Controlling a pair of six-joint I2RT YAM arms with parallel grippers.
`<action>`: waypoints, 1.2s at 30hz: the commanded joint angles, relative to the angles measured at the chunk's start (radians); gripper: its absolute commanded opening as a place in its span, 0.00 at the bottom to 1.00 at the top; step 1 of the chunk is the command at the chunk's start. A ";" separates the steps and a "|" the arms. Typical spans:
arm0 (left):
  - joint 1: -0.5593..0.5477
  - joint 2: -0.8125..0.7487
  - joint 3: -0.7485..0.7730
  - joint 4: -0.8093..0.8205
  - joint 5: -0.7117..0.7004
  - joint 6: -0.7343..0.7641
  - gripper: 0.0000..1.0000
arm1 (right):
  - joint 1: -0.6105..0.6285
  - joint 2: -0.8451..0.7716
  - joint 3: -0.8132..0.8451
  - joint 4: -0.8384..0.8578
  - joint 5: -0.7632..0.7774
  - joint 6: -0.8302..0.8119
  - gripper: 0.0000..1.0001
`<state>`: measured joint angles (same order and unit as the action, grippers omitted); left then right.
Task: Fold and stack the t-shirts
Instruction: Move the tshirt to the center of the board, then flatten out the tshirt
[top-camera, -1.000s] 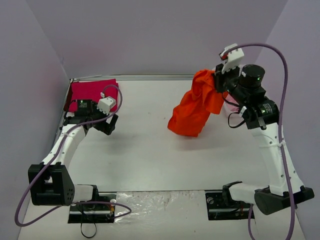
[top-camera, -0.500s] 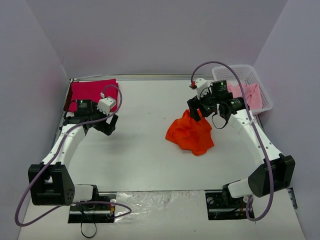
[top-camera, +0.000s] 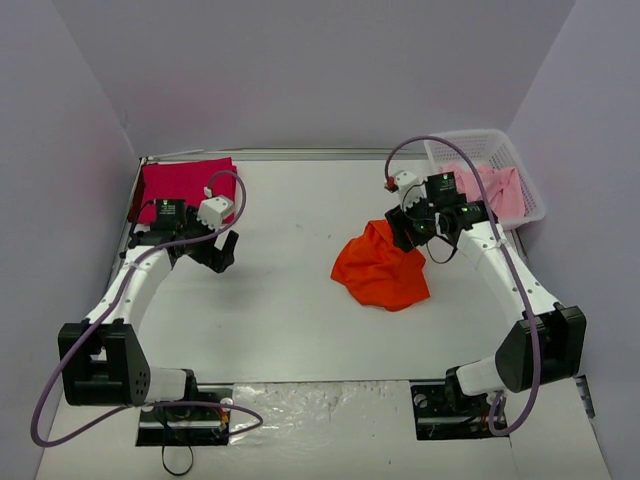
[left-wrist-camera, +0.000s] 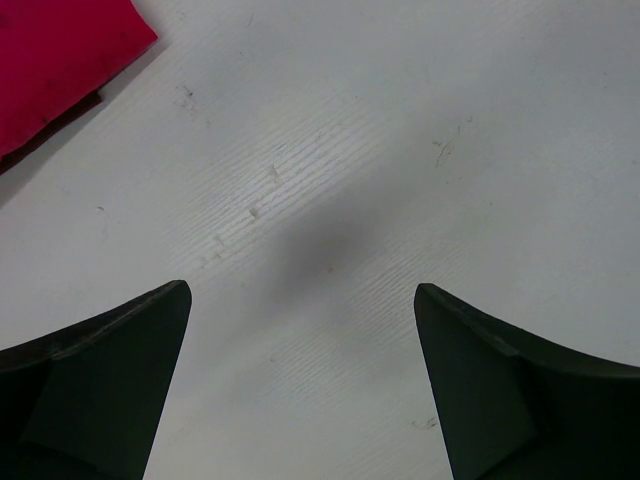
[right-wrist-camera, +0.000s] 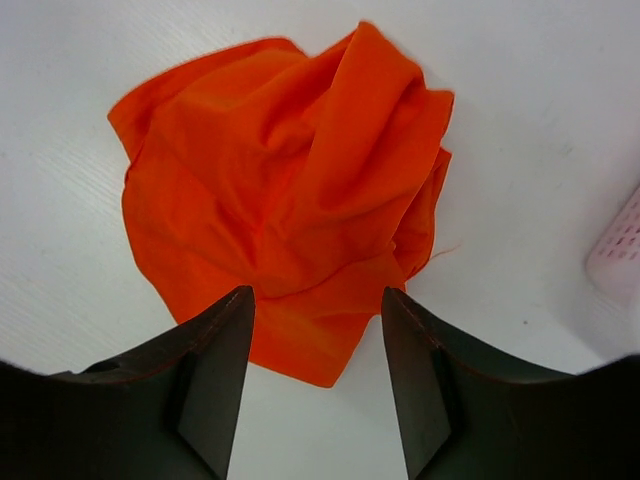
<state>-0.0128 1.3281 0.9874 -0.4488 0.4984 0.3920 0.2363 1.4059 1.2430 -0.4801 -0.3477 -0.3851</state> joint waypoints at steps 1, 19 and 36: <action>0.001 -0.003 0.057 -0.031 0.046 0.019 0.94 | 0.001 0.024 -0.053 -0.029 0.055 -0.006 0.49; -0.062 0.051 0.080 -0.054 0.049 0.036 0.94 | -0.005 0.222 -0.137 0.058 0.139 0.003 0.33; -0.223 0.245 0.299 -0.125 0.170 0.041 0.94 | -0.022 0.035 -0.106 -0.003 0.122 0.025 0.00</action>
<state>-0.2028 1.5318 1.1835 -0.5308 0.5652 0.4187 0.2272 1.5082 1.1042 -0.4320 -0.2062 -0.3679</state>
